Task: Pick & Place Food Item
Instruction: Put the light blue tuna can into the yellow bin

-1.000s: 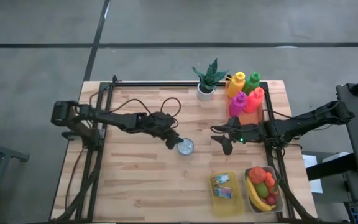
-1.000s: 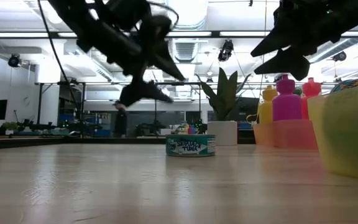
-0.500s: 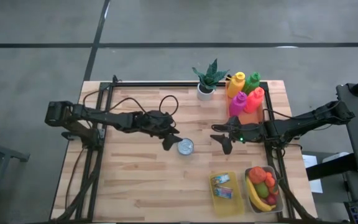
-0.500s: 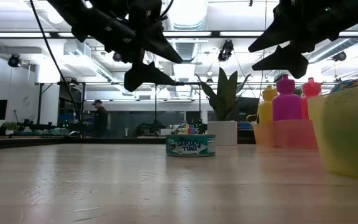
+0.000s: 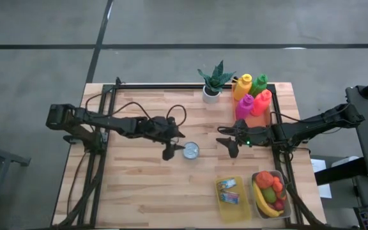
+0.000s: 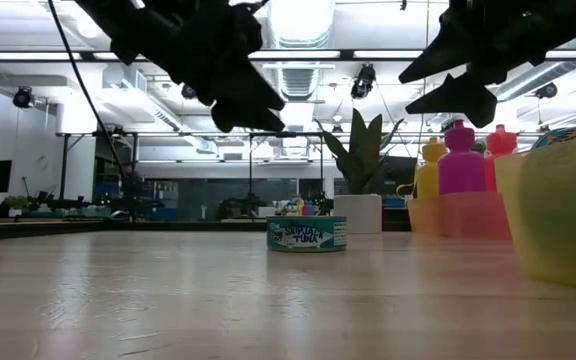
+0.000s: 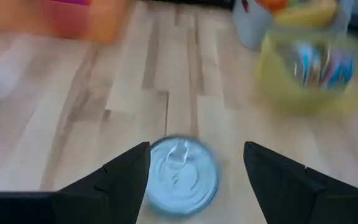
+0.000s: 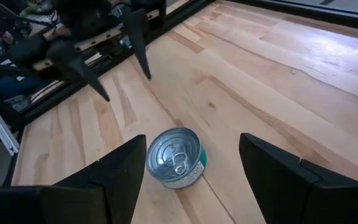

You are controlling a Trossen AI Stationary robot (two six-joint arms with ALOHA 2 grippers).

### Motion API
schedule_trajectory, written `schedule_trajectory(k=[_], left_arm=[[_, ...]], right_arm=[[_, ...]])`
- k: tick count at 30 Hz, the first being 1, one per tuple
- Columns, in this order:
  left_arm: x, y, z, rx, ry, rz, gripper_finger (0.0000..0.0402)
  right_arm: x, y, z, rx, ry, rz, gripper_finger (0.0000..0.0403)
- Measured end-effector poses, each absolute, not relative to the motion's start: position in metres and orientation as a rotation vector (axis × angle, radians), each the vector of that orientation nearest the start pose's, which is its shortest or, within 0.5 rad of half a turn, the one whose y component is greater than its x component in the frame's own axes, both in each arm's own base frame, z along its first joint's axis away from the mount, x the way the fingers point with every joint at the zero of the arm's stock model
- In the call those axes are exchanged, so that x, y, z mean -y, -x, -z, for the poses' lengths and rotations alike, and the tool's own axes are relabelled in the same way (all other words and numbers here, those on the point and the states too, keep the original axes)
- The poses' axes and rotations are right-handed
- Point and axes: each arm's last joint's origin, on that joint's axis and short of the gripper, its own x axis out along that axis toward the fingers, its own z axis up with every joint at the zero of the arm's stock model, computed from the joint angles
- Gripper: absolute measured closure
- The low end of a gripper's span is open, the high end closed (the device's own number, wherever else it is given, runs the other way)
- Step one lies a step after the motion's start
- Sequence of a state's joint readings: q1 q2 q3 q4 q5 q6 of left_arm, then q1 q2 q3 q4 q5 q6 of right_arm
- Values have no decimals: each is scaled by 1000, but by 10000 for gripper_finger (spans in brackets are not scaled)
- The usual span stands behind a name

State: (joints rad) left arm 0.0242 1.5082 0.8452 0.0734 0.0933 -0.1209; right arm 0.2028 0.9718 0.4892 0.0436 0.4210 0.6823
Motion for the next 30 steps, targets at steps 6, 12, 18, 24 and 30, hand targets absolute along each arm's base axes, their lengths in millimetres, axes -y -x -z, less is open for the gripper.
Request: schedule_trajectory(k=[6,12,18,24,30], left_arm=[[-1,-305,-199,-724,-202,116,138],[-1,-298,-191,-835,-267,148,138],[-3,-304,-197,-745,-317,149,138],[-3,-312,-198,-679,-223,100,138],[-4,-320,-170,-768,-197,86,138]], right_arm=[[-29,-200,-221,-345,-434,323,149],[-28,-202,-218,-331,-415,386,149],[-32,-229,-199,-329,-330,388,149],[-38,-257,-176,-357,-277,384,149],[-39,-267,-169,-396,-198,380,149]])
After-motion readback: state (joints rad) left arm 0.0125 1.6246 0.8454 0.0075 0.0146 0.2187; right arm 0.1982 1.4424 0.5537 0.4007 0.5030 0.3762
